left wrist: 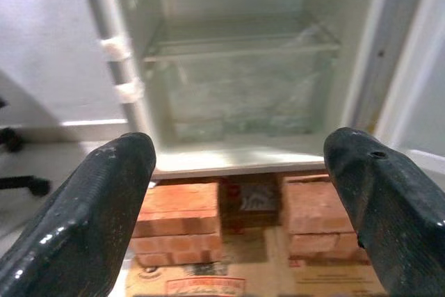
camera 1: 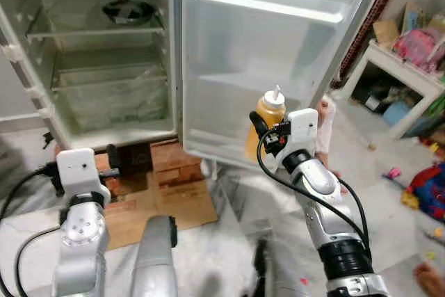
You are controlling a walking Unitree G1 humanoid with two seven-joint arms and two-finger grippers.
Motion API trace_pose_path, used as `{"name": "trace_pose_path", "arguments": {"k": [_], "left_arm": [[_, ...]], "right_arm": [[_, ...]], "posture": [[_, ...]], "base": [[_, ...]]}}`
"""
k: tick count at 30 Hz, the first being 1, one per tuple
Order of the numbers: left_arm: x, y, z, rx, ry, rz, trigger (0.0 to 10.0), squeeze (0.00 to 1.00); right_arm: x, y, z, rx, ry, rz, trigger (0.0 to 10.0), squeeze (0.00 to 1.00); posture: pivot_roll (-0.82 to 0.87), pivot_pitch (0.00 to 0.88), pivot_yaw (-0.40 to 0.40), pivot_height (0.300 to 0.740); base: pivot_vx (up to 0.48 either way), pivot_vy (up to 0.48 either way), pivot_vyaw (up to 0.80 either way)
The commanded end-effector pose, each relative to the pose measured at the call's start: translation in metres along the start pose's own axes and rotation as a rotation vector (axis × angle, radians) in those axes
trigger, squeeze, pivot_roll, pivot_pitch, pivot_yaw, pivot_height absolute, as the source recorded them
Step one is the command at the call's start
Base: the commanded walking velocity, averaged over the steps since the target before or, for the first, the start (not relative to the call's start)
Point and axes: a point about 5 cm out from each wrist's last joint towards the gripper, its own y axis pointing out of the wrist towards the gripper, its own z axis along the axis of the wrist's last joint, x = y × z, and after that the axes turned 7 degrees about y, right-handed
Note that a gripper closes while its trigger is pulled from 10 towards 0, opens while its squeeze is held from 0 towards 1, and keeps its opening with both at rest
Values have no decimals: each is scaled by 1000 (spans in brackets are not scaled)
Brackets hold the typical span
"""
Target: Restocking fridge
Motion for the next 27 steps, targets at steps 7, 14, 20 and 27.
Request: {"name": "trace_pose_path", "arguments": {"k": [7,14,20,27], "left_arm": [[1,4,5,14,1,1,10000,0],[2,4,5,13,-5,-2,10000,0],[2,4,5,14,-5,-9,10000,0],[3,4,5,12,-9,-7,10000,0]], "right_arm": [[0,3,8,29,-7,18,10000,0],[0,3,8,26,-6,20,10000,0],[0,3,8,25,-7,21,10000,0],[0,3,8,26,-9,22,10000,0]], "posture": [[65,0,-85,601],[64,0,-85,601],[64,0,-85,601],[65,0,-87,601]], "base": [[257,0,0],[402,78,0],[393,275,0],[397,269,0]]}}
